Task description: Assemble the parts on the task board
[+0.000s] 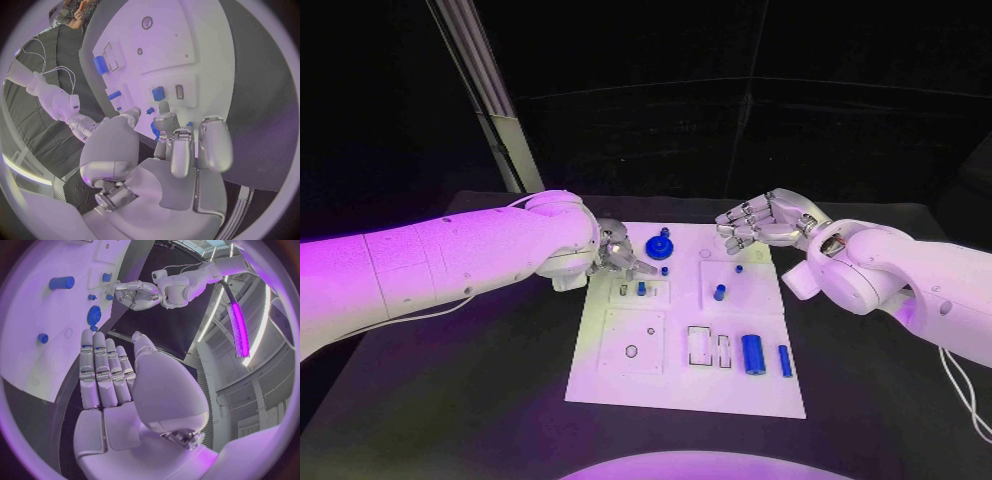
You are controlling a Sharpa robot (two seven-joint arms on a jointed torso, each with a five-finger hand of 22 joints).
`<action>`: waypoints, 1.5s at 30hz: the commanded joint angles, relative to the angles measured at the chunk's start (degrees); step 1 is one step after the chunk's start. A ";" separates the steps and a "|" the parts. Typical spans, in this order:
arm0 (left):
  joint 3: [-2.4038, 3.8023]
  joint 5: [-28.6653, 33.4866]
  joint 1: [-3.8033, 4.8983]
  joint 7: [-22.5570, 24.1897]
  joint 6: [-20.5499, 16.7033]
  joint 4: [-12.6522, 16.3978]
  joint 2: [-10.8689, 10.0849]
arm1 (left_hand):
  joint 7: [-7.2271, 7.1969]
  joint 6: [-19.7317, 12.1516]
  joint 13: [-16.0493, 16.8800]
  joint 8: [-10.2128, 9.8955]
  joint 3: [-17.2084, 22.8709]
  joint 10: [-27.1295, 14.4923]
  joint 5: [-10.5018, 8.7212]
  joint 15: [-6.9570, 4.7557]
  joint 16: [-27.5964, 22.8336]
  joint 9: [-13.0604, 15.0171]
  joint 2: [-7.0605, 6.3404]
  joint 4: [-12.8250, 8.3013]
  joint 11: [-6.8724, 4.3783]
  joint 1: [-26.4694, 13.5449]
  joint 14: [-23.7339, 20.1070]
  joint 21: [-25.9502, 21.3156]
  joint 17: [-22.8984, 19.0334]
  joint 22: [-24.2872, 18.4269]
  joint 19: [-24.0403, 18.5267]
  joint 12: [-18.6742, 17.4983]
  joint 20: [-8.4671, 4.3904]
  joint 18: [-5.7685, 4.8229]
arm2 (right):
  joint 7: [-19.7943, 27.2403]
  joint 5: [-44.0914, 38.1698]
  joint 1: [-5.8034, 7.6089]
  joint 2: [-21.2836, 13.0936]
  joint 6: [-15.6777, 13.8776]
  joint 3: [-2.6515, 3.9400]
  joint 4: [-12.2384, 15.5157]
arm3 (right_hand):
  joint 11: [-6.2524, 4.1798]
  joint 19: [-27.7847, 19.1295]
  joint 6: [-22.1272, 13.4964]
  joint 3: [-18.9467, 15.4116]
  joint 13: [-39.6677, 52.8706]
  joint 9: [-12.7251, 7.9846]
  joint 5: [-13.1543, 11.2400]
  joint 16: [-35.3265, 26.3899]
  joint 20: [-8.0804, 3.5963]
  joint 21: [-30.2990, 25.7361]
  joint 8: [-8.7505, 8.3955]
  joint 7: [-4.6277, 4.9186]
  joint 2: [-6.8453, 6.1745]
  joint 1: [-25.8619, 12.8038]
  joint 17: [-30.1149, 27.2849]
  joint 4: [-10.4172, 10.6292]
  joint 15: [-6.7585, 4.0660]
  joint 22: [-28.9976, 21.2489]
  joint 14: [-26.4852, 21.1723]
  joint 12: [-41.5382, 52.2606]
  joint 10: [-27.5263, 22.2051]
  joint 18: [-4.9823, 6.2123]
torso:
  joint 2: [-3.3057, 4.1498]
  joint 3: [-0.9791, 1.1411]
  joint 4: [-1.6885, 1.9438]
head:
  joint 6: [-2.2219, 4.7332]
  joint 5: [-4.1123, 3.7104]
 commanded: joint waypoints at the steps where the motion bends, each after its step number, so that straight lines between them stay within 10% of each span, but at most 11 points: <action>1: 0.47 1.63 1.23 0.25 4.06 -0.38 -0.62 | 1.12 -2.78 -3.25 -1.58 -1.57 -2.38 -0.31 0.93 0.18 -0.82 0.08 -0.51 0.94 2.95 5.96 -1.66 15.09 -2.35 -0.99 -2.41 0.50 0.24 | 0.66 0.20 0.09 0.08 0.34 0.02 -0.13 | 0.16 0.14 -0.45 -0.41 -0.02 -0.04 0.17 -0.13 0.20 -0.39 -0.10 -0.14 -0.10 -0.56 -0.09 0.06 0.01 -0.05 -0.43 0.22 -0.34 0.17 | 0.05 0.02 -0.02 | 0.07 0.01; 12: 1.01 3.52 4.63 -0.06 11.69 -11.12 2.08 | 2.53 -4.96 -3.55 -3.27 -5.39 -3.10 -1.42 2.13 0.18 -2.71 2.27 0.15 2.19 6.12 5.96 -2.84 15.09 -3.61 -1.30 -1.73 1.80 0.52 | 0.69 0.19 0.09 0.48 0.40 0.02 -0.42 | 0.16 0.14 -0.45 -0.41 -0.02 -0.04 0.17 -0.13 0.20 -0.39 -0.10 -0.14 -0.10 -0.56 -0.09 0.06 0.01 -0.05 -0.43 0.22 -0.34 0.17 | 0.14 0.05 -0.10 | 0.54 0.18; 16: 0.98 1.17 4.83 1.68 11.90 -15.60 4.27 | 2.49 -4.52 -3.50 -3.32 -7.90 -2.99 -5.24 2.13 0.18 -3.46 3.82 0.26 2.18 5.33 5.96 -2.77 15.09 -3.37 -1.09 -1.16 1.88 0.50 | 0.70 0.18 0.09 0.59 0.41 0.02 -0.37 | 0.18 0.14 -0.50 -0.45 -0.02 -0.04 0.19 -0.14 0.22 -0.47 -0.11 -0.12 -0.12 -0.63 -0.13 0.07 0.03 -0.11 -0.48 0.25 -0.40 0.16 | 0.16 0.07 -0.09 | 0.60 0.29; 29: 0.81 -0.94 3.19 4.20 13.46 -23.92 9.13 | 2.32 -3.60 -3.09 -3.36 -9.48 -2.60 -5.02 2.04 0.18 -4.43 5.92 -0.05 2.04 8.03 5.96 -2.48 15.09 -2.75 -0.78 -0.29 1.80 0.40 | 0.80 0.11 0.07 0.97 0.38 0.02 -0.08 | 0.17 0.15 -0.52 -0.41 -0.02 -0.04 0.27 -0.13 0.23 -0.52 -0.10 -0.13 -0.05 -0.59 -0.15 0.03 0.03 -0.14 -0.50 0.29 -0.43 0.17 | 0.28 -0.04 -0.16 | 0.70 0.24; 45: 0.81 -1.06 1.48 7.03 16.13 -27.68 11.59 | 2.10 -2.65 -2.82 -3.13 -9.76 -2.32 -4.75 1.91 0.18 -4.95 7.05 -0.30 1.85 10.52 5.96 -2.31 15.09 -2.39 -0.63 0.23 1.71 0.34 | 0.96 0.10 0.05 1.25 0.41 0.02 0.05 | 0.17 0.17 -0.53 -0.36 -0.02 -0.04 0.34 -0.12 0.23 -0.57 -0.10 -0.14 0.02 -0.53 -0.16 -0.01 0.02 -0.17 -0.52 0.31 -0.45 0.18 | 0.21 -0.03 -0.09 | 0.42 0.45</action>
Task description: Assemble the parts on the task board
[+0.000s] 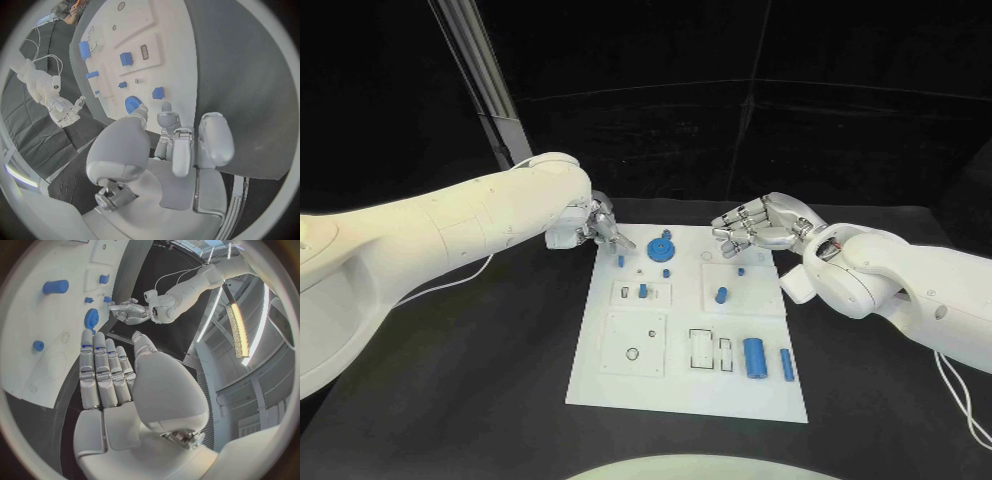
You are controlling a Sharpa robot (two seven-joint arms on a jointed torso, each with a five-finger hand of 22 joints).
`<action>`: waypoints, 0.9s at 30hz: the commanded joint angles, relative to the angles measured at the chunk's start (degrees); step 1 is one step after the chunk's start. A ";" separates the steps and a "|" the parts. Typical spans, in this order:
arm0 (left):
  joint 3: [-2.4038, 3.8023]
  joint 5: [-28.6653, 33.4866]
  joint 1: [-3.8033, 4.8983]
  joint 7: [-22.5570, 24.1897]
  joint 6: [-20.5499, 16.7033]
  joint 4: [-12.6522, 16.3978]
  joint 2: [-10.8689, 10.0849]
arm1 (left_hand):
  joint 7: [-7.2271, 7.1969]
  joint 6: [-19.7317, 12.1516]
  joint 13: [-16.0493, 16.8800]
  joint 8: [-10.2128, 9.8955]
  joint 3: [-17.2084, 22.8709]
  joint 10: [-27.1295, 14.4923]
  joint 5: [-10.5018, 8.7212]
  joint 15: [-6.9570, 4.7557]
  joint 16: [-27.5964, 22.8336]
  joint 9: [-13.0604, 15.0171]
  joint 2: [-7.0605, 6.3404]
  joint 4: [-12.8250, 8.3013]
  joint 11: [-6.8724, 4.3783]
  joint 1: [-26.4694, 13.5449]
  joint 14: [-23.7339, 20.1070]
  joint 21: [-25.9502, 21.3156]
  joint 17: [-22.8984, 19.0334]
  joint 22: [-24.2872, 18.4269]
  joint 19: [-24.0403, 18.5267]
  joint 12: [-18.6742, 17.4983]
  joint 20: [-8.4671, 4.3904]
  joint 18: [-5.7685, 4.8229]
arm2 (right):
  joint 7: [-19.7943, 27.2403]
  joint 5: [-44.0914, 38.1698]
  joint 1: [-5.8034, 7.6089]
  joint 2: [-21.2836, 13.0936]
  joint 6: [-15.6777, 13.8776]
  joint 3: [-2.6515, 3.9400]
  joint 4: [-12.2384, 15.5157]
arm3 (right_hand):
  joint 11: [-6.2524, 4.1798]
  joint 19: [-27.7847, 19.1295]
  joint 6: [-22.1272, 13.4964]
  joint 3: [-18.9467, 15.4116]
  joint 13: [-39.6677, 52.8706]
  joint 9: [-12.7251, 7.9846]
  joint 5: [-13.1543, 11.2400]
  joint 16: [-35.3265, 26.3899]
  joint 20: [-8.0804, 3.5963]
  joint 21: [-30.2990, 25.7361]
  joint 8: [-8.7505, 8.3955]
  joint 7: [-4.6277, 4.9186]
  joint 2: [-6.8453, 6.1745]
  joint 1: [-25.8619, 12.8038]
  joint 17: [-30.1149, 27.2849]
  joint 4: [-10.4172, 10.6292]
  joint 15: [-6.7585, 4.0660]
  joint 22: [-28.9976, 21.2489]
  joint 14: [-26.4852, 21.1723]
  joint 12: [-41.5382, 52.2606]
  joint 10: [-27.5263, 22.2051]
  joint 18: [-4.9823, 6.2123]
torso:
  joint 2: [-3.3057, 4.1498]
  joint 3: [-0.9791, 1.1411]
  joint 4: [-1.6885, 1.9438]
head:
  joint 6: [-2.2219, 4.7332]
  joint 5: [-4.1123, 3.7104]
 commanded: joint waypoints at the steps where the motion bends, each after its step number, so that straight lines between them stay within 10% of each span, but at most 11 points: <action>1: 0.03 -0.53 -0.06 2.04 2.08 -0.33 0.23 | -0.09 0.53 0.08 -0.02 -0.32 0.45 0.35 0.24 0.18 -0.10 0.10 -0.11 0.00 0.70 5.95 0.29 15.09 0.09 0.43 0.39 0.00 0.33 | 0.76 0.12 0.09 0.07 0.34 0.03 0.12 | -0.04 0.17 -0.34 -0.19 -0.02 -0.04 0.37 -0.12 0.23 -0.30 -0.10 0.05 0.04 -0.51 -0.10 -0.17 0.02 -0.06 -0.52 0.32 -0.27 0.18 | -0.03 0.02 0.07 | -0.07 -0.04; 27: -0.23 -0.53 -0.74 2.07 4.05 -0.94 0.65 | -0.34 1.52 0.16 0.15 0.13 0.74 0.45 0.09 0.18 -0.67 1.13 -0.73 -0.22 3.55 5.95 0.64 15.09 0.75 0.64 0.69 -0.11 0.20 | 0.77 0.12 0.09 0.08 0.29 0.03 -0.09 | -0.05 0.18 -0.35 -0.17 -0.02 -0.04 0.42 -0.12 0.23 -0.32 -0.10 0.05 0.06 -0.48 -0.11 -0.20 0.02 -0.08 -0.53 0.34 -0.29 0.19 | -0.05 0.05 0.05 | -0.17 -0.09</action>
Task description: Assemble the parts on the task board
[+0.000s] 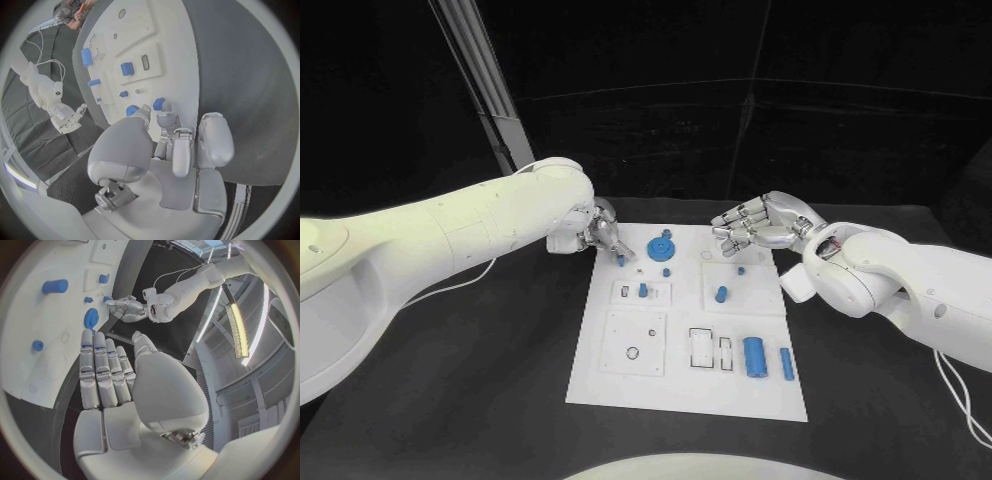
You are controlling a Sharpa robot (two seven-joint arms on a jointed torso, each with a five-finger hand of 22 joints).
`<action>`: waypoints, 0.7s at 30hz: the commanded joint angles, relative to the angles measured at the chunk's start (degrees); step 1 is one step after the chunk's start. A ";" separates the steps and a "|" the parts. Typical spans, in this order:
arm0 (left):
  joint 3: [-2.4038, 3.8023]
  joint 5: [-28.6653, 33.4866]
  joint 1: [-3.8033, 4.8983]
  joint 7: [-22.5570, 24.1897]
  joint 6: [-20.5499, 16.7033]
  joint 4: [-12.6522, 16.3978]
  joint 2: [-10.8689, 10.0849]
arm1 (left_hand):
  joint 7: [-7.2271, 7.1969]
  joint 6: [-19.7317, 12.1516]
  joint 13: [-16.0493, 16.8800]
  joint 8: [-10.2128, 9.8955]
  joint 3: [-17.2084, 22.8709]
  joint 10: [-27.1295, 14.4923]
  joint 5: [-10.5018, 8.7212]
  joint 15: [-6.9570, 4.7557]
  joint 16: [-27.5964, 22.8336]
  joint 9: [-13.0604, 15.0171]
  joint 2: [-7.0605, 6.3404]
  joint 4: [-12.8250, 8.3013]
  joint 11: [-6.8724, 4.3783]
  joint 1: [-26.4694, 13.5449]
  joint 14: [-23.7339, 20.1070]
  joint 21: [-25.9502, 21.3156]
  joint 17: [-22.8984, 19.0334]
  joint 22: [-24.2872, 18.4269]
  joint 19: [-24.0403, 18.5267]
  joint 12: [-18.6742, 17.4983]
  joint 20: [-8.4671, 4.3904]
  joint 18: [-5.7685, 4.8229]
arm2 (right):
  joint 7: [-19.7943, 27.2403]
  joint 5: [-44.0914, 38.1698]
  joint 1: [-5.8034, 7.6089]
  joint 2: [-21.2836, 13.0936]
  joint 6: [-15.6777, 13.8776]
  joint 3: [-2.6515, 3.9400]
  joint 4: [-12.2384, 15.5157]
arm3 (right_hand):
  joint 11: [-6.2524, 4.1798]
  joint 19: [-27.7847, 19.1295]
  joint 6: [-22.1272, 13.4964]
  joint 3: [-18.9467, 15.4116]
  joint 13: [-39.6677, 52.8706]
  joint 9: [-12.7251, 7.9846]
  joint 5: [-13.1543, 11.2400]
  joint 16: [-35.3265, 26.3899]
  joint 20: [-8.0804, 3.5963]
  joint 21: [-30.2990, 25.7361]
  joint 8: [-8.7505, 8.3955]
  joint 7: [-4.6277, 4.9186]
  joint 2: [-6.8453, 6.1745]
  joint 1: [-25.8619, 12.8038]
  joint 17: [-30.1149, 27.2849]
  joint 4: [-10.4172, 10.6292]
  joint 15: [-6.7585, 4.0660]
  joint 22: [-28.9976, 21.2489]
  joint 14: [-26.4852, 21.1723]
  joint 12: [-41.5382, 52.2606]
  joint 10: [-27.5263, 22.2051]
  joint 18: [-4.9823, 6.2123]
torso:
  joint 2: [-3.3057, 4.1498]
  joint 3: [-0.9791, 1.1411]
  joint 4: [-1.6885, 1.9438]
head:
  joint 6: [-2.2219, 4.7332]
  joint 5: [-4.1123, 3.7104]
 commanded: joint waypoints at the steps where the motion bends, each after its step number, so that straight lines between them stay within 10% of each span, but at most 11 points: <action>1: 0.01 -0.30 0.08 0.54 0.95 0.04 -0.08 | -0.03 0.43 0.01 0.16 0.09 0.54 0.17 0.09 0.18 -0.11 0.10 -0.37 -0.02 0.64 5.95 0.40 15.10 0.08 0.44 0.20 0.08 0.20 | 0.63 0.12 0.09 0.02 0.30 0.03 0.05 | -0.05 0.18 -0.36 -0.17 -0.02 -0.04 0.21 -0.11 0.23 -0.33 -0.10 0.05 0.06 -0.48 -0.06 -0.20 0.02 -0.09 -0.53 0.34 -0.29 0.19 | 0.01 0.01 -0.01 | -0.03 -0.09; 12: 0.00 -0.30 0.08 0.85 0.95 0.18 -0.11 | -0.12 0.68 0.00 0.27 0.61 0.63 0.22 0.02 0.18 -0.26 0.38 -0.76 -0.11 1.76 5.95 0.50 15.10 0.28 0.49 0.25 0.03 0.17 | 0.65 0.12 0.09 0.07 0.32 0.03 -0.09 | -0.05 0.18 -0.36 -0.17 -0.02 -0.04 0.21 -0.11 0.23 -0.33 -0.10 0.05 0.06 -0.48 -0.06 -0.20 0.02 -0.09 -0.53 0.34 -0.29 0.19 | 0.04 0.01 0.04 | -0.12 -0.15; 21: 0.00 -0.29 0.08 1.70 -0.49 0.08 -0.15 | -0.56 0.14 -0.29 -0.14 6.44 0.55 0.40 -0.35 0.18 -0.94 3.59 -4.33 -0.55 8.10 5.95 0.38 15.10 0.28 0.43 0.04 -0.30 0.20 | 0.67 0.12 0.09 0.10 0.43 0.03 -0.24 | -0.04 0.21 -0.40 -0.12 -0.02 -0.04 0.32 -0.10 0.24 -0.43 -0.09 0.06 0.12 -0.43 -0.10 -0.26 0.03 -0.16 -0.58 0.39 -0.36 0.19 | 0.01 0.01 0.04 | -0.28 -0.07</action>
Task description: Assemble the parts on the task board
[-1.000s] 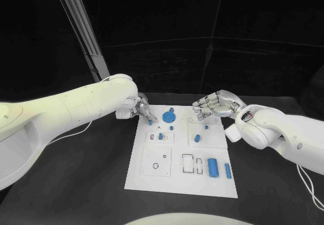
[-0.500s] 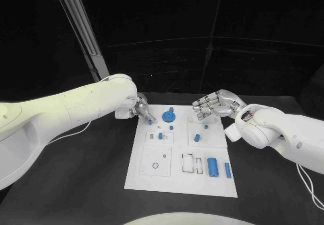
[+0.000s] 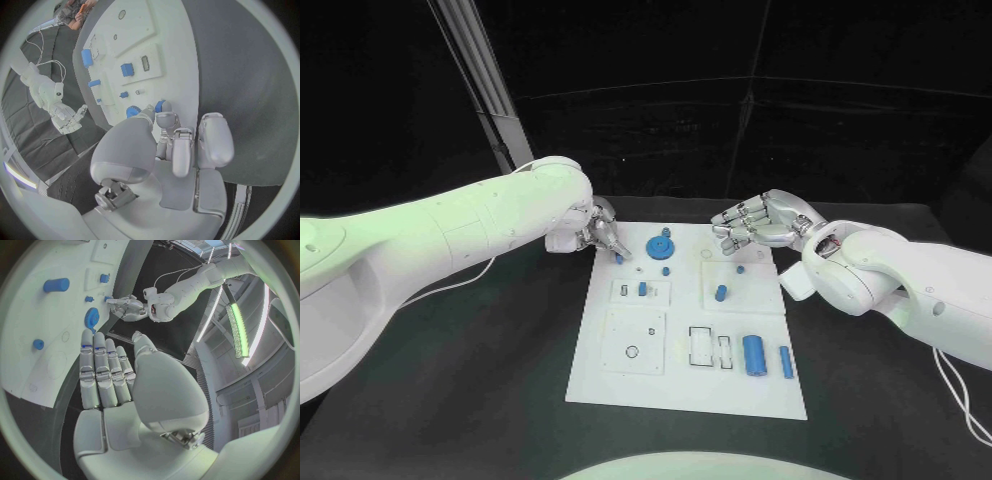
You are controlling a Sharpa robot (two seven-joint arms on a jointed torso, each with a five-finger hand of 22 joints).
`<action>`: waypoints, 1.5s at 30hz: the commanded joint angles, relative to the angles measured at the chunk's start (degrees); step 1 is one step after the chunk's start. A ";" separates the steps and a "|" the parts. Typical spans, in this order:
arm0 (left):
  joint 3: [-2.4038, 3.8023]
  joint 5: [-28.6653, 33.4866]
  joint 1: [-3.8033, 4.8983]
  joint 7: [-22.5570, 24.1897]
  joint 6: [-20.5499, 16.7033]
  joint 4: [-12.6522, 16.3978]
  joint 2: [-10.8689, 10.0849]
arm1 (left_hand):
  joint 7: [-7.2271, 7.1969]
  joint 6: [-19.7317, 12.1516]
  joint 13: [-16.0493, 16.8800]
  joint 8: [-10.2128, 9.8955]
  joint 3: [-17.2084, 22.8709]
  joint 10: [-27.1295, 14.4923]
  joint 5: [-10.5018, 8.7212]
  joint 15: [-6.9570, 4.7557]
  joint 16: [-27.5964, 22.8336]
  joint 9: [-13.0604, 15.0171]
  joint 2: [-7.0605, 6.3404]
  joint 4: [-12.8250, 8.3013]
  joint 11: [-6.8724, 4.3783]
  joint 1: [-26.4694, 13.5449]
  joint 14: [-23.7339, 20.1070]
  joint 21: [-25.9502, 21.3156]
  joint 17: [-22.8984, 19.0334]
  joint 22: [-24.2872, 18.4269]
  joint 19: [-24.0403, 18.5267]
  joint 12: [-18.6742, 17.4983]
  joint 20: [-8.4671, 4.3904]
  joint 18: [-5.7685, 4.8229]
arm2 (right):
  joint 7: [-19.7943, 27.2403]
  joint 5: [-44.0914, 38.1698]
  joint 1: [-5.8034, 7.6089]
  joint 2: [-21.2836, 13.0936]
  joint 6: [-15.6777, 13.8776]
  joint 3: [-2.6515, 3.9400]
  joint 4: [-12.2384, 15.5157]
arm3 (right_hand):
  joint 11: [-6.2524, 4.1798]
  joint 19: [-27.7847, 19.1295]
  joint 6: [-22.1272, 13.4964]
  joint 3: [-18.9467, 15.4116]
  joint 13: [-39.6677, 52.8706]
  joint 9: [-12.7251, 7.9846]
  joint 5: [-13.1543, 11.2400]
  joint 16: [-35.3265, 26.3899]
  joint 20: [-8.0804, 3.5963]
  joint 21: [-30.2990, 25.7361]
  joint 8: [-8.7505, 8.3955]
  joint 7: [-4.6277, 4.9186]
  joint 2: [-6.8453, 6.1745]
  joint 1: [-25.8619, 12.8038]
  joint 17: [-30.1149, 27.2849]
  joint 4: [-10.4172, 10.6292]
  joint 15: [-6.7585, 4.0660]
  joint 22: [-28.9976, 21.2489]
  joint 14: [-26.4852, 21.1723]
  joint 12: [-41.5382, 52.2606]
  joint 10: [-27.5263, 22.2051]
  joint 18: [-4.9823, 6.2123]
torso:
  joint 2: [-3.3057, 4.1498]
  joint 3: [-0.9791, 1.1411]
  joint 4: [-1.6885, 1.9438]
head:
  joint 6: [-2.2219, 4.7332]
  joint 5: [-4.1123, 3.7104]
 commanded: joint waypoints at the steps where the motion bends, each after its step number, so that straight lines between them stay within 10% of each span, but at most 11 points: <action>1: 0.01 -0.25 0.09 1.51 -0.74 -0.02 -0.03 | -0.26 -0.25 -0.26 -0.22 2.09 0.08 0.20 -0.37 0.18 -0.24 0.51 -1.27 -0.15 1.78 5.95 0.17 15.09 0.04 0.22 -0.06 -0.14 0.20 | 0.65 0.12 0.09 0.05 0.43 0.03 0.02 | -0.04 0.21 -0.40 -0.12 -0.02 -0.04 0.32 -0.10 0.24 -0.20 -0.09 0.06 0.12 -0.43 -0.05 -0.26 -0.19 -0.05 -0.36 0.39 -0.36 0.19 | -0.01 0.01 -0.02 | -0.07 0.12; 9: 0.01 0.16 0.09 2.81 -1.48 0.22 -0.03 | -0.11 -0.85 -0.79 -0.50 10.08 -0.15 0.65 -0.37 0.18 -0.78 0.04 -5.05 -0.07 4.91 5.95 0.18 15.09 0.25 0.24 -0.63 -0.22 0.17 | 0.66 0.12 0.09 0.08 0.54 0.03 0.00 | -0.04 0.21 -0.40 -0.12 -0.02 -0.04 0.32 -0.10 0.24 -0.20 -0.09 0.06 0.12 -0.43 -0.05 -0.26 -0.19 -0.05 -0.36 0.39 -0.36 0.19 | -0.04 0.00 -0.02 | -0.18 0.12; 20: 0.03 2.04 0.13 1.41 -8.40 6.36 -4.07 | 0.42 -1.22 -1.61 2.55 28.98 1.01 5.36 -0.04 0.18 0.32 -6.54 -10.25 0.22 -1.58 5.95 0.38 15.09 0.92 0.42 -0.95 0.18 0.09 | 0.41 0.12 0.10 -0.10 0.62 0.03 0.07 | 0.01 0.21 -0.46 -0.16 -0.03 -0.04 0.42 -0.10 0.27 -0.33 -0.10 0.10 0.15 -0.57 -0.10 -0.21 -0.15 -0.13 -0.44 0.43 -0.47 0.18 | -0.21 0.01 0.29 | 0.01 -0.19; 33: -0.03 2.20 0.12 0.18 -17.20 19.49 -11.48 | -0.01 -0.84 -1.53 4.01 32.66 1.79 6.39 -0.20 0.18 0.87 -8.21 -11.92 -0.10 -3.70 5.95 0.98 15.09 1.90 0.81 -0.65 -0.01 -0.08 | 0.74 0.11 0.10 -0.16 0.59 0.03 -0.25 | 0.04 0.18 -0.50 -0.21 -0.03 -0.04 0.43 -0.11 0.30 -0.42 -0.11 0.13 0.13 -0.71 -0.12 -0.15 -0.11 -0.19 -0.51 0.46 -0.53 0.16 | -0.32 0.07 0.47 | -0.32 0.15; 45: -0.49 -0.45 -1.76 -0.72 -21.14 26.93 -14.32 | -0.10 -0.67 -1.39 4.29 33.32 2.10 6.80 -0.27 0.18 0.94 -8.56 -12.24 -0.18 -4.13 5.95 1.24 15.09 2.29 0.96 -0.50 -0.07 -0.16 | 0.94 0.11 0.09 0.02 0.66 0.02 -0.61 | 0.04 0.18 -0.50 -0.21 -0.03 -0.04 0.43 -0.11 0.30 -0.42 -0.11 0.13 0.13 -0.71 -0.12 -0.15 -0.11 -0.19 -0.51 0.46 -0.53 0.16 | -0.45 0.00 0.66 | -0.48 0.40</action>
